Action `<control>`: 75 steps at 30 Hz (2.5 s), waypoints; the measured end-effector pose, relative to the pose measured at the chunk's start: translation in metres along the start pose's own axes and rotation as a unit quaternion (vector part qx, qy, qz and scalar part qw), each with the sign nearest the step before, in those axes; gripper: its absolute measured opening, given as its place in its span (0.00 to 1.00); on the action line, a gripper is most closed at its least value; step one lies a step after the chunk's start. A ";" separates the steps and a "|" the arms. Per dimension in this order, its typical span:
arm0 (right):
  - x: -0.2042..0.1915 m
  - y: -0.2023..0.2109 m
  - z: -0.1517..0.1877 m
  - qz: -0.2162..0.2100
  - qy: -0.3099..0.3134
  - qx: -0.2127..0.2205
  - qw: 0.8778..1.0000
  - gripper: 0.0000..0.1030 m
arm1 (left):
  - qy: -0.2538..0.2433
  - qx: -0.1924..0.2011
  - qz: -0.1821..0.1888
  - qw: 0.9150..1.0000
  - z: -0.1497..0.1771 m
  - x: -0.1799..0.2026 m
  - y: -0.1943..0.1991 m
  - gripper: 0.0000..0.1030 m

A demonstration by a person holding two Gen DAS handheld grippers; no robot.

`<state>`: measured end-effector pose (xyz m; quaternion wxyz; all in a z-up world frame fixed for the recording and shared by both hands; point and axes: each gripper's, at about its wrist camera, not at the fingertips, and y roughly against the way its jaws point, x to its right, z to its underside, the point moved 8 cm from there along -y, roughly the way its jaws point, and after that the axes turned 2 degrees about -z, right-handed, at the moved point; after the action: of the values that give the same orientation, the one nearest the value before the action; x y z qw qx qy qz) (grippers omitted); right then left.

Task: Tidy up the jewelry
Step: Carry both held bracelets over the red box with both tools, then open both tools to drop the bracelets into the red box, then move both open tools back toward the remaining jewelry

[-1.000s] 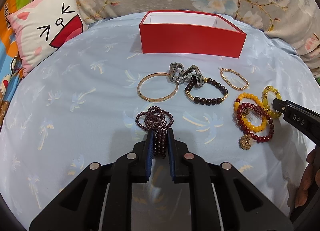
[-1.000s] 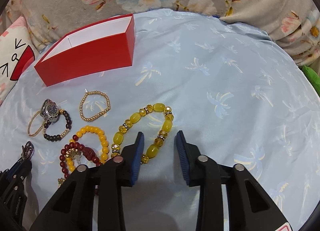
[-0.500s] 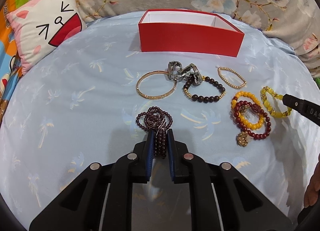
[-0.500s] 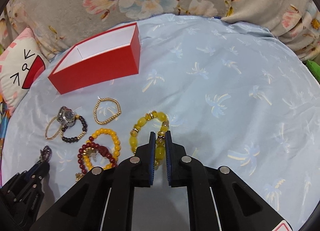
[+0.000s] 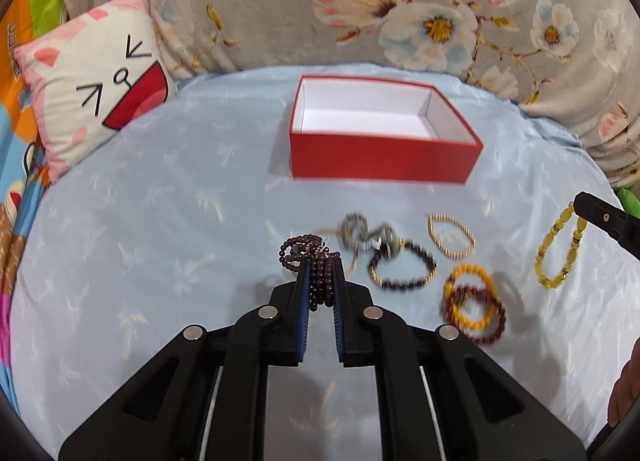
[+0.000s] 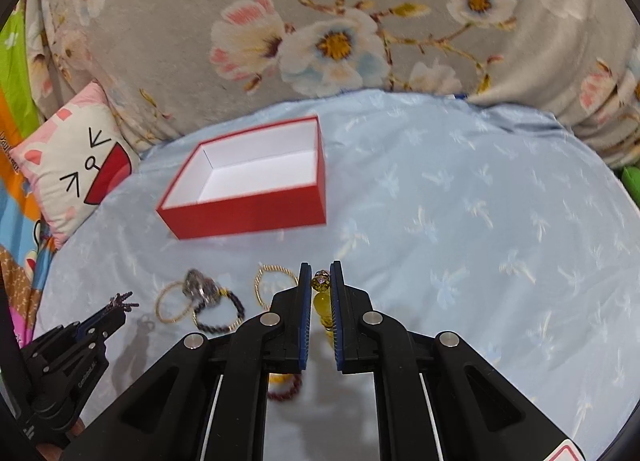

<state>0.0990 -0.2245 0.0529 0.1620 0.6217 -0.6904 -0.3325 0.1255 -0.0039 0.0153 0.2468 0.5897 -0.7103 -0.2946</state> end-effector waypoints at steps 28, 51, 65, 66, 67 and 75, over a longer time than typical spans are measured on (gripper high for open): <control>-0.038 -0.205 -0.161 -0.055 0.025 -0.032 0.998 0.08 | -0.037 -0.002 0.013 0.999 -0.199 0.040 -0.185 0.10; -0.020 -0.192 -0.155 -0.040 0.026 -0.007 0.999 0.40 | -0.001 0.032 -0.021 0.999 -0.211 0.015 -0.174 0.64; -0.027 -0.116 -0.089 -0.021 0.056 -0.001 0.998 0.46 | 0.005 0.030 -0.031 0.999 -0.149 -0.010 -0.099 0.64; -0.027 -0.110 -0.084 -0.021 0.057 -0.001 0.998 0.46 | 0.006 0.029 -0.029 0.999 -0.144 -0.011 -0.094 0.64; -0.028 -0.105 -0.079 -0.021 0.059 -0.002 0.998 0.46 | 0.008 0.028 -0.028 0.999 -0.137 -0.013 -0.089 0.64; -0.027 -0.076 -0.024 -0.029 0.052 -0.024 0.998 0.47 | 0.013 0.006 -0.020 1.000 -0.081 -0.017 -0.066 0.64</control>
<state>0.1758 -0.2051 0.0248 0.2030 0.6537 -0.6549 -0.3203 0.2302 -0.0065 0.0254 0.2469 0.6093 -0.6965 -0.2876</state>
